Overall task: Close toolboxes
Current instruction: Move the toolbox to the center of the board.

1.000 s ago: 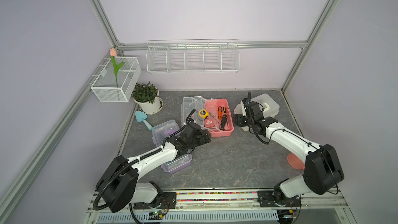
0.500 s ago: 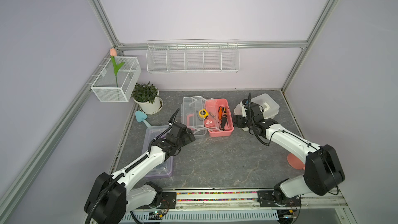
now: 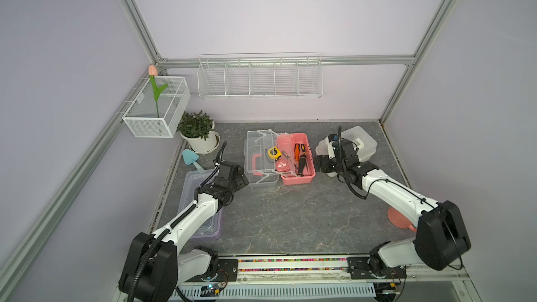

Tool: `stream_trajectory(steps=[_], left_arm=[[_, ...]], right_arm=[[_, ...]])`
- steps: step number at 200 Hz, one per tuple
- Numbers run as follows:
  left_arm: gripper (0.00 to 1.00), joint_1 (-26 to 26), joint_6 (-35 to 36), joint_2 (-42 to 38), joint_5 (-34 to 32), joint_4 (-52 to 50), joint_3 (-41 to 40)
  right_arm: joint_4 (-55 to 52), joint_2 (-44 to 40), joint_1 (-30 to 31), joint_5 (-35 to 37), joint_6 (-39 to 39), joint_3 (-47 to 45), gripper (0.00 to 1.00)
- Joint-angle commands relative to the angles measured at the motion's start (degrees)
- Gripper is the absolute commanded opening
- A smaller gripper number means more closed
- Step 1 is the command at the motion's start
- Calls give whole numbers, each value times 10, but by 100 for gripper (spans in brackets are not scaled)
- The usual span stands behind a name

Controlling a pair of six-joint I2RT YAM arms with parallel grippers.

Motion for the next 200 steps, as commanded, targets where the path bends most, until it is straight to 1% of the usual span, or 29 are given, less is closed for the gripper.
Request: stream_trajectory(steps=[1, 10, 24, 59, 73, 105, 134, 179, 200], left_arm=[[70, 3, -6, -11, -14, 18, 21], [67, 3, -6, -9, -12, 24, 25], [65, 3, -6, 5, 0, 34, 32], [60, 4, -5, 51, 43, 60, 45], [58, 8, -4, 57, 56, 77, 38], [58, 30, 0, 61, 107, 129, 15], [58, 42, 7, 71, 129, 162, 9], [51, 61, 13, 98, 170, 181, 1], [50, 70, 22, 104, 202, 179, -9]], right_arm=[[1, -1, -2, 4, -1, -11, 82], [-1, 5, -3, 10, 2, -9, 78], [3, 16, -4, 13, 5, -8, 76], [14, 30, -10, 17, 6, -6, 71], [15, 29, -13, 16, 6, -7, 71], [19, 27, -18, 12, 3, -7, 70], [21, 34, -19, 7, 3, -2, 70], [13, 38, -19, 4, 3, 2, 70], [10, 35, -19, 7, 1, 3, 70]])
